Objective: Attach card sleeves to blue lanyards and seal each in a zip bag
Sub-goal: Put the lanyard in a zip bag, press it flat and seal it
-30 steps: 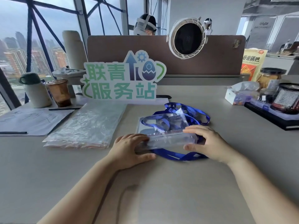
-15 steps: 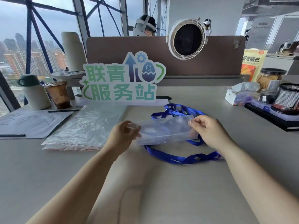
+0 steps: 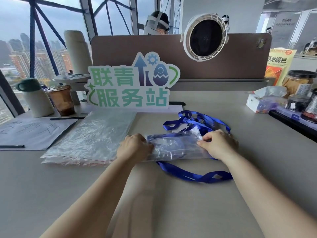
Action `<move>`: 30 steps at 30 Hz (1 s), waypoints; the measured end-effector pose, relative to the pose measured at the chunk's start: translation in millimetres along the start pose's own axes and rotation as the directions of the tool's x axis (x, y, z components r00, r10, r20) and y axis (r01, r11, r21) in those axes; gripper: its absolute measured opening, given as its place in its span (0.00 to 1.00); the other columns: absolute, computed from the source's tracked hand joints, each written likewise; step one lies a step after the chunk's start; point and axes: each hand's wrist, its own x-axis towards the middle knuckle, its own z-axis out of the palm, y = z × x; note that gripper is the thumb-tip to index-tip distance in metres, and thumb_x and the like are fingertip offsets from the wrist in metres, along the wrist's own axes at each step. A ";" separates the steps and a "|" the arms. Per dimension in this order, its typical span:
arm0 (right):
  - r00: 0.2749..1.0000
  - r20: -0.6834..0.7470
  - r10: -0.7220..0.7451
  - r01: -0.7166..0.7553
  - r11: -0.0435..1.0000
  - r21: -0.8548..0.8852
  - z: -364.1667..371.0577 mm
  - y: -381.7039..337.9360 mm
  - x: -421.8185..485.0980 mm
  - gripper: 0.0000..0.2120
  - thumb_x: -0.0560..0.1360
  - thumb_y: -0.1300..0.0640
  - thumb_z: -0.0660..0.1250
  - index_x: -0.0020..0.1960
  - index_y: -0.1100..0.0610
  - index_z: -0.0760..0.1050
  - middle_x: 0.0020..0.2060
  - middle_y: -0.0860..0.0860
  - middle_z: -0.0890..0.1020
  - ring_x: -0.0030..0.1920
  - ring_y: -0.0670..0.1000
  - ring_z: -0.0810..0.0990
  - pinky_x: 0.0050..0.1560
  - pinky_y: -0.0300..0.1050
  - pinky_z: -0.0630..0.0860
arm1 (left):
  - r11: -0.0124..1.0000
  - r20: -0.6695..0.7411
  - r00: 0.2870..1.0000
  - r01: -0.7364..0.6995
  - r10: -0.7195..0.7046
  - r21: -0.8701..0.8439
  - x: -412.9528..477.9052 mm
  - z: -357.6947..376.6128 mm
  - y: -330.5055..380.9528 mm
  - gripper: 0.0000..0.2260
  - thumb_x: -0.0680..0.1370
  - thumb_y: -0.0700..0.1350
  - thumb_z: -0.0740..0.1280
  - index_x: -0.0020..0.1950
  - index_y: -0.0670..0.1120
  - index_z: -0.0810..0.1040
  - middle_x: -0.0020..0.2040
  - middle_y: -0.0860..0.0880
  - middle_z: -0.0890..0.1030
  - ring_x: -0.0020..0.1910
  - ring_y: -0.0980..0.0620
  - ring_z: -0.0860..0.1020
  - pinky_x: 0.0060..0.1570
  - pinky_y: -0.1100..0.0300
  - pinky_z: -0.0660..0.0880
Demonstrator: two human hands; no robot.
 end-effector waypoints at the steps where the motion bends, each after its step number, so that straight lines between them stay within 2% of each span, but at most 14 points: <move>1: 1.000 -0.020 -0.009 0.010 0.999 0.040 0.9 -0.2 0.9 0.08 0.71 0.42 0.67 0.47 0.44 0.78 0.57 0.48 0.75 0.57 0.53 0.74 0.57 0.47 0.66 | 1.000 0.004 1.000 -0.010 0.010 -0.015 0.8 -0.3 1.5 0.13 0.71 0.58 0.67 0.51 0.53 0.76 0.57 0.47 0.76 0.55 0.45 0.75 0.53 0.52 0.74; 4: 0.992 -0.109 -0.059 0.069 0.994 0.090 4.0 -0.8 0.5 0.04 0.71 0.46 0.70 0.41 0.45 0.77 0.51 0.46 0.77 0.53 0.52 0.75 0.54 0.46 0.66 | 0.999 -0.007 1.000 -0.023 0.023 0.025 2.6 -0.1 8.3 0.08 0.72 0.53 0.67 0.46 0.50 0.77 0.54 0.46 0.78 0.52 0.43 0.77 0.48 0.53 0.76; 7: 0.980 -0.178 -0.093 0.123 0.979 0.162 4.5 -1.3 -1.5 0.04 0.70 0.49 0.71 0.40 0.47 0.76 0.41 0.44 0.78 0.47 0.51 0.78 0.48 0.43 0.67 | 0.997 -0.027 0.999 -0.017 0.019 0.081 4.8 2.4 14.2 0.09 0.73 0.49 0.65 0.50 0.48 0.79 0.51 0.46 0.80 0.49 0.43 0.78 0.45 0.55 0.75; 9: 0.979 -0.181 -0.097 0.144 0.954 0.264 4.9 -0.7 -1.7 0.05 0.70 0.52 0.72 0.40 0.48 0.76 0.38 0.43 0.80 0.44 0.50 0.79 0.46 0.42 0.69 | 0.997 -0.033 0.999 -0.020 0.022 0.070 5.4 4.1 15.8 0.08 0.73 0.48 0.65 0.49 0.48 0.80 0.49 0.47 0.81 0.46 0.43 0.78 0.43 0.56 0.75; 11: 0.977 -0.189 -0.095 0.158 0.922 0.354 5.8 0.2 -2.8 0.05 0.70 0.53 0.72 0.39 0.48 0.75 0.37 0.43 0.80 0.43 0.49 0.80 0.48 0.45 0.75 | 0.999 -0.047 0.999 -0.021 0.023 0.041 5.5 4.9 16.0 0.08 0.73 0.50 0.66 0.49 0.47 0.79 0.47 0.48 0.81 0.45 0.44 0.79 0.43 0.56 0.76; 14: 0.967 -0.235 -0.100 0.193 0.887 0.418 6.4 1.2 -5.7 0.06 0.71 0.55 0.71 0.39 0.47 0.75 0.37 0.43 0.81 0.42 0.49 0.80 0.47 0.50 0.78 | 0.999 -0.030 0.999 0.022 -0.024 -0.046 5.4 3.7 15.5 0.14 0.71 0.53 0.70 0.51 0.47 0.73 0.46 0.50 0.75 0.47 0.45 0.79 0.47 0.55 0.77; 17: 0.945 -0.298 -0.133 0.253 0.875 0.412 5.2 2.5 -7.2 0.04 0.71 0.55 0.71 0.40 0.48 0.77 0.38 0.44 0.81 0.40 0.49 0.80 0.45 0.48 0.77 | 0.994 0.039 0.999 0.037 -0.033 -0.101 6.2 1.2 17.1 0.14 0.70 0.52 0.70 0.41 0.41 0.76 0.37 0.46 0.78 0.35 0.45 0.77 0.38 0.58 0.75; 19: 0.922 -0.356 -0.153 0.285 0.891 0.353 3.9 3.7 -7.2 0.02 0.70 0.55 0.72 0.40 0.50 0.79 0.41 0.45 0.82 0.42 0.50 0.80 0.46 0.48 0.75 | 0.987 0.081 0.997 0.031 -0.018 -0.156 4.6 -1.3 17.9 0.12 0.71 0.49 0.69 0.40 0.40 0.82 0.33 0.45 0.78 0.31 0.45 0.75 0.34 0.59 0.72; 22: 0.905 -0.394 -0.160 0.284 0.917 0.280 1.5 4.2 -7.5 0.01 0.70 0.55 0.72 0.40 0.51 0.81 0.44 0.46 0.82 0.45 0.51 0.78 0.47 0.48 0.73 | 0.974 0.099 0.995 0.034 -0.012 -0.225 1.1 -1.3 17.6 0.08 0.72 0.45 0.69 0.41 0.41 0.83 0.35 0.44 0.79 0.33 0.46 0.75 0.35 0.59 0.71; 24: 0.899 -0.410 -0.157 0.278 0.926 0.254 -1.0 2.9 -9.2 0.01 0.71 0.54 0.72 0.41 0.51 0.82 0.43 0.47 0.82 0.45 0.52 0.78 0.46 0.48 0.72 | 0.950 0.094 0.996 0.025 0.005 -0.312 -2.4 -1.4 17.4 0.07 0.73 0.42 0.67 0.37 0.41 0.80 0.33 0.45 0.76 0.31 0.47 0.72 0.34 0.61 0.68; 26: 0.896 -0.420 -0.142 0.276 0.920 0.278 -5.3 1.2 -12.6 0.02 0.72 0.55 0.71 0.43 0.52 0.82 0.42 0.47 0.82 0.44 0.52 0.79 0.46 0.47 0.74 | 0.912 0.076 0.997 0.007 0.026 -0.411 -5.7 -3.8 17.5 0.07 0.74 0.40 0.65 0.35 0.43 0.76 0.32 0.46 0.72 0.29 0.50 0.68 0.30 0.63 0.63; 28: 0.909 -0.400 -0.119 0.265 0.905 0.332 -10.4 -0.8 -17.0 0.03 0.72 0.56 0.70 0.45 0.53 0.82 0.42 0.47 0.83 0.43 0.50 0.79 0.47 0.47 0.75 | 0.886 0.046 0.998 -0.020 0.047 -0.462 -10.5 -9.4 18.7 0.06 0.75 0.41 0.64 0.38 0.45 0.76 0.32 0.48 0.72 0.29 0.51 0.67 0.28 0.65 0.62; 30: 0.923 -0.371 -0.100 0.254 0.883 0.395 -15.5 -3.7 -20.9 0.02 0.73 0.57 0.70 0.45 0.54 0.81 0.41 0.46 0.83 0.43 0.50 0.80 0.48 0.47 0.75 | 0.857 0.009 0.997 -0.060 0.075 -0.512 -15.7 -15.2 18.9 0.04 0.76 0.42 0.65 0.40 0.45 0.75 0.34 0.47 0.73 0.32 0.50 0.68 0.32 0.64 0.64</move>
